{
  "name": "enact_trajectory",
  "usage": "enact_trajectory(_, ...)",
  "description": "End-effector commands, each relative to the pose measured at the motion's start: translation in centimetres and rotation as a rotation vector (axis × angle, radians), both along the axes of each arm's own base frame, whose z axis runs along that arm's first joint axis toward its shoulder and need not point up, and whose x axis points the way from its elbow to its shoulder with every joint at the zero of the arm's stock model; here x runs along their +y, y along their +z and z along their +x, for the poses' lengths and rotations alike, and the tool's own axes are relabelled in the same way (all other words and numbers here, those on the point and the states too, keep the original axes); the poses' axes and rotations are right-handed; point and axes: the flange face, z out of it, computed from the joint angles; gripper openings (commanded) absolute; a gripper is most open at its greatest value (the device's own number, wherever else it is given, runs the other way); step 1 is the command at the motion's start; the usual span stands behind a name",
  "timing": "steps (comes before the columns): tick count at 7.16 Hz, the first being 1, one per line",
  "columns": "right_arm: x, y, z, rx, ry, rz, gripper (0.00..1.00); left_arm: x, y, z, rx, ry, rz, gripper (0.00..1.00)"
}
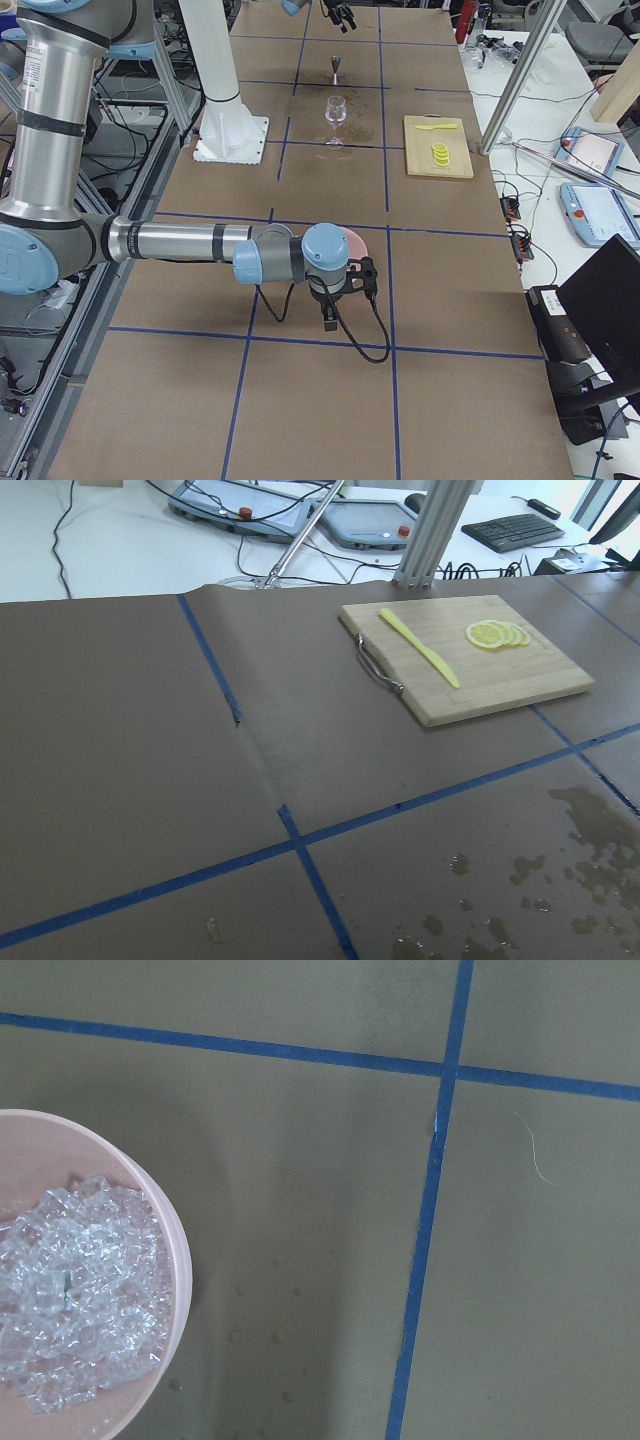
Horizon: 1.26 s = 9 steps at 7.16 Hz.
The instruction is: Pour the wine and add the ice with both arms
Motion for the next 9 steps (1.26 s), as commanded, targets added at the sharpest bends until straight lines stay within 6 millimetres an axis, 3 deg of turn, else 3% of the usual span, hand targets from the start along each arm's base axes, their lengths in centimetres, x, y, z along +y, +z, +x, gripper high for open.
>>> enact_trajectory(1, 0.0, 0.0, 0.0, 0.000, -0.001, 0.000, 1.00, 2.5, 0.8, 3.7, -0.032, -0.117, 0.014, 0.97)
enact_trajectory(3, 0.0, 0.0, 0.0, 0.000, -0.001, 0.000, 1.00, 6.6, 0.7, 9.0, -0.043, -0.228, 0.041, 0.99)
enact_trajectory(4, 0.0, 0.1, 0.0, 0.001, -0.002, 0.000, 1.00, 8.4, 0.6, 10.5, -0.050, -0.276, 0.055, 0.99)
enact_trajectory(9, 0.1, 0.2, 0.0, 0.001, 0.000, -0.003, 1.00, 12.7, 2.3, 14.1, 0.008, -0.376, 0.008, 0.99)
